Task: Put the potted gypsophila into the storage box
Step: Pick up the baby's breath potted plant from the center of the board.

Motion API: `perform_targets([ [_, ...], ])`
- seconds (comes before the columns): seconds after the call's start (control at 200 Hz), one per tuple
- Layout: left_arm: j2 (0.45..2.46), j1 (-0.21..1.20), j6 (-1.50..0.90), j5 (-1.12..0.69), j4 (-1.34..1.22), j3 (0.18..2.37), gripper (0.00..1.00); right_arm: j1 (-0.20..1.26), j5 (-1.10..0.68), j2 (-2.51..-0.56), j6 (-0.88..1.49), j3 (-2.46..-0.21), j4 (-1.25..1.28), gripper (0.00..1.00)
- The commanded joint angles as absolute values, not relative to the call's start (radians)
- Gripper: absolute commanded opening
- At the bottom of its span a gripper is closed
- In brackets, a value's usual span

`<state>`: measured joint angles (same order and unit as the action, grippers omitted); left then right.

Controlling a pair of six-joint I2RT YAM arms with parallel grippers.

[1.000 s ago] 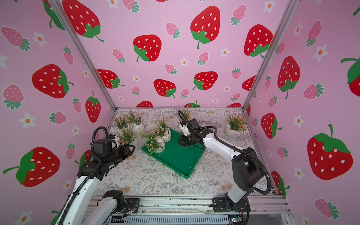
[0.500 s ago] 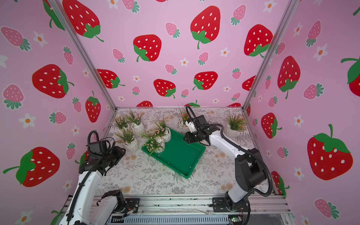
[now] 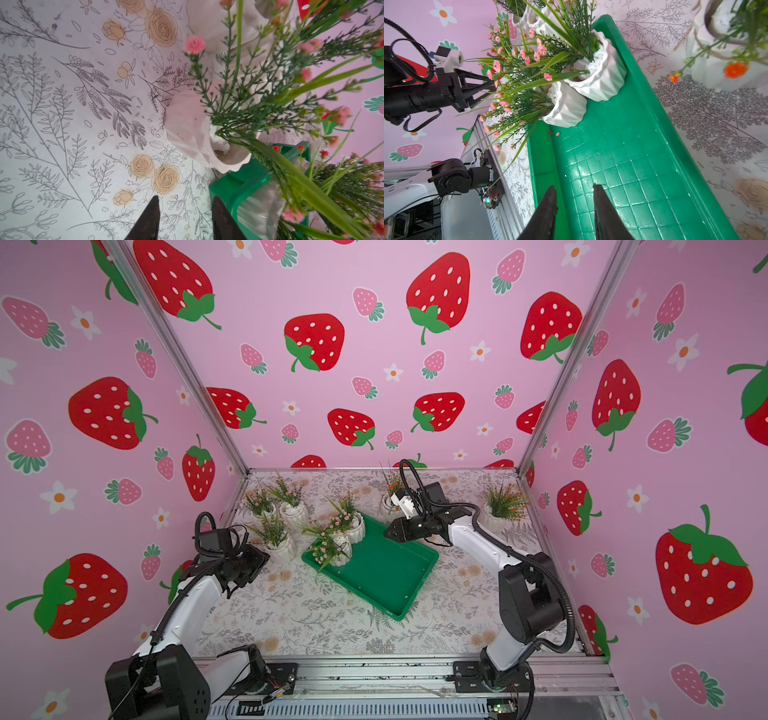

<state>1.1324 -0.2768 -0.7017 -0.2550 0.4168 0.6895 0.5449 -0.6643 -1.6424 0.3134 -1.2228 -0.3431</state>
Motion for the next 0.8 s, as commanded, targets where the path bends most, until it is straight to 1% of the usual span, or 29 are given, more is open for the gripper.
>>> perform_targets([
  [0.0, 1.157, -0.282, -0.709, -0.259, 0.385, 0.743, 0.44, 0.541, -0.712, -1.625, 0.301, -1.206, -0.319, 0.33],
  [0.195, 1.203, -0.282, -0.720, -0.258, 0.345, 0.755, 0.42, 0.540, -0.708, -1.622, 0.290, -1.195, -0.319, 0.32],
  [0.26, 1.228, -0.282, -0.714, -0.259, 0.344, 0.764, 0.37, 0.538, -0.708, -1.618, 0.288, -1.191, -0.319, 0.33],
  [0.455, 1.289, -0.281, -0.708, -0.262, 0.307, 0.766, 0.29, 0.531, -0.701, -1.606, 0.279, -1.181, -0.320, 0.33],
  [0.67, 1.341, -0.278, -0.700, -0.266, 0.280, 0.778, 0.29, 0.530, -0.703, -1.609, 0.278, -1.175, -0.318, 0.32],
  [0.795, 1.297, -0.272, -0.716, -0.287, 0.275, 0.770, 0.29, 0.529, -0.700, -1.608, 0.276, -1.172, -0.318, 0.32],
])
